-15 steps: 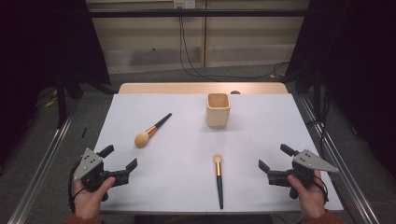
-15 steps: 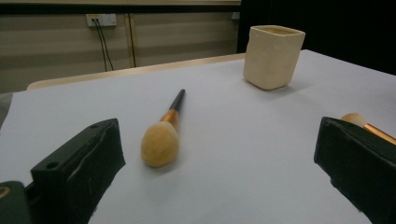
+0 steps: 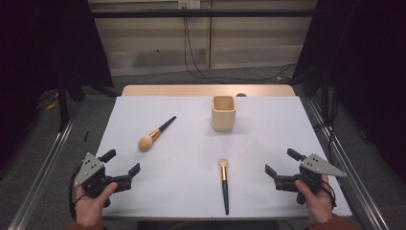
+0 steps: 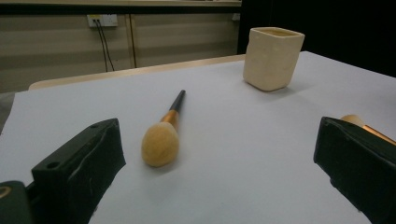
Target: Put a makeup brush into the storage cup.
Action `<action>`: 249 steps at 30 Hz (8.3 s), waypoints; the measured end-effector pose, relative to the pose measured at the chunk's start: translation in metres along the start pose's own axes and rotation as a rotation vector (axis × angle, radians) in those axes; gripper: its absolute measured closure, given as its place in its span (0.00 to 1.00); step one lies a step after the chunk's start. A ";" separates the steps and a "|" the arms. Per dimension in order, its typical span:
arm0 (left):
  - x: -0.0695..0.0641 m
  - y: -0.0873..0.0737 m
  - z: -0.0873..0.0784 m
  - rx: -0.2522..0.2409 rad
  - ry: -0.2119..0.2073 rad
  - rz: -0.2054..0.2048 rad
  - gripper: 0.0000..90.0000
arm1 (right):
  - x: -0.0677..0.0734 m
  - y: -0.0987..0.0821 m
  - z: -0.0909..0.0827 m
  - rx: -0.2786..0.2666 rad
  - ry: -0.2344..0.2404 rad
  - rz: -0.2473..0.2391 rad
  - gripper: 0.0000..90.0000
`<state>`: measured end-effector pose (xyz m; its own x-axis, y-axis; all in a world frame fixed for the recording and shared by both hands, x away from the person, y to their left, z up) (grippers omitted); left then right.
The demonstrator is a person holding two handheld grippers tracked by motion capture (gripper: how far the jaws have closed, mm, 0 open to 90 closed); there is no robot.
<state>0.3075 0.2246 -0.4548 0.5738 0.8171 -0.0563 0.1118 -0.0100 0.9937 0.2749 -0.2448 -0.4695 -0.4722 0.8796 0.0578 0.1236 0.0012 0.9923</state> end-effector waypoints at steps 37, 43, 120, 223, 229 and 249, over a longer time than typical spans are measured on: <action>0.004 0.025 0.057 -0.018 -0.015 0.057 0.02 | 0.002 0.001 0.005 -0.012 0.010 0.006 0.00; 0.011 0.031 0.070 -0.014 -0.005 0.042 0.02 | 0.002 0.000 0.006 -0.007 0.015 0.003 0.00; 0.059 0.050 0.175 0.311 0.023 0.037 0.03 | 0.005 -0.003 0.006 0.003 0.029 0.001 0.00; 0.051 -0.049 0.189 1.230 -0.125 0.131 0.74 | 0.012 -0.011 0.006 0.041 0.064 -0.005 0.00; 0.054 -0.047 0.187 1.208 -0.103 0.111 0.74 | 0.012 -0.011 0.006 0.044 0.069 -0.006 0.00; 0.053 -0.018 0.187 0.997 -0.118 0.031 0.74 | 0.013 -0.011 0.007 0.045 0.071 -0.005 0.00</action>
<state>0.4879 0.1601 -0.4939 0.6587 0.7464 -0.0950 0.6930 -0.5527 0.4629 0.2737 -0.2305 -0.4807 -0.5338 0.8434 0.0619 0.1596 0.0286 0.9868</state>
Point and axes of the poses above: each handheld gripper's, and its own axes: z roughly forward along the jaws, y roughly out of its top, x roughly to its left, the point moved 8 cm from there along z, roughly forward along the jaws, and after that the axes turned 10 degrees about -x, right-handed, at the moved point
